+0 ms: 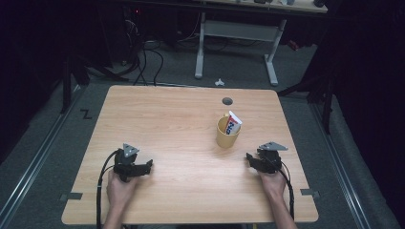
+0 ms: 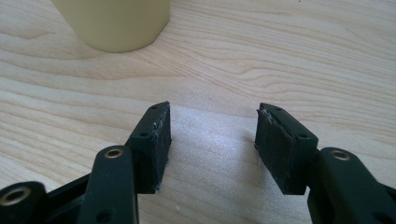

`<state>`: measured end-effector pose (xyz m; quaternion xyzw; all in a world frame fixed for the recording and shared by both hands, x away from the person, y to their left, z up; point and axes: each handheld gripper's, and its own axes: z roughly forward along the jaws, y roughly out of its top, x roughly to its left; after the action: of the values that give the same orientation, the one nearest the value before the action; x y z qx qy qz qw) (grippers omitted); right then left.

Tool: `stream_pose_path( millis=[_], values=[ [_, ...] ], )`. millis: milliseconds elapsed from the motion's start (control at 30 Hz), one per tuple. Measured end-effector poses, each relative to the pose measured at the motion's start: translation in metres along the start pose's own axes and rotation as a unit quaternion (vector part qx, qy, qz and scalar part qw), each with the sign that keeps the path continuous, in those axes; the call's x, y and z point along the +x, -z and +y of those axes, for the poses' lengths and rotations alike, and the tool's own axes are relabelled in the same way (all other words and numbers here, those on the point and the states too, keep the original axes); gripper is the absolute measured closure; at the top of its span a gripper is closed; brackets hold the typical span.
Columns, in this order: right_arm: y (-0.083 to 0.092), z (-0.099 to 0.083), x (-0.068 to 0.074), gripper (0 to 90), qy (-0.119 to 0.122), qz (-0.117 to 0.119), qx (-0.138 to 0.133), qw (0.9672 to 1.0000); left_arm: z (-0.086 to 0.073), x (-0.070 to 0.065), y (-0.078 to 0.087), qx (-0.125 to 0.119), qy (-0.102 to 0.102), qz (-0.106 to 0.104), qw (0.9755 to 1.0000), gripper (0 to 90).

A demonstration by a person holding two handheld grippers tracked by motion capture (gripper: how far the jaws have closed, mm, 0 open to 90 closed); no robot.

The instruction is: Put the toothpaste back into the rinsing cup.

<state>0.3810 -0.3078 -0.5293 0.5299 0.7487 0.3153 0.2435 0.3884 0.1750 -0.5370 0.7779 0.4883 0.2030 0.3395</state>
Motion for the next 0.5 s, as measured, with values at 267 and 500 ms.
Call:
stream_pose_path(
  millis=[267,500],
  values=[
    [-0.0017,0.0001,-0.0024,41.3,-0.006,0.003,0.000,1.0000,0.0000,0.0000,0.0000,0.000,0.000,0.000,1.0000,15.1],
    [-0.0019,0.0002,-0.0027,39.6,-0.007,0.001,0.001,1.0000,0.0000,0.0000,0.0000,0.000,0.000,0.000,1.0000,15.1]
  ],
)
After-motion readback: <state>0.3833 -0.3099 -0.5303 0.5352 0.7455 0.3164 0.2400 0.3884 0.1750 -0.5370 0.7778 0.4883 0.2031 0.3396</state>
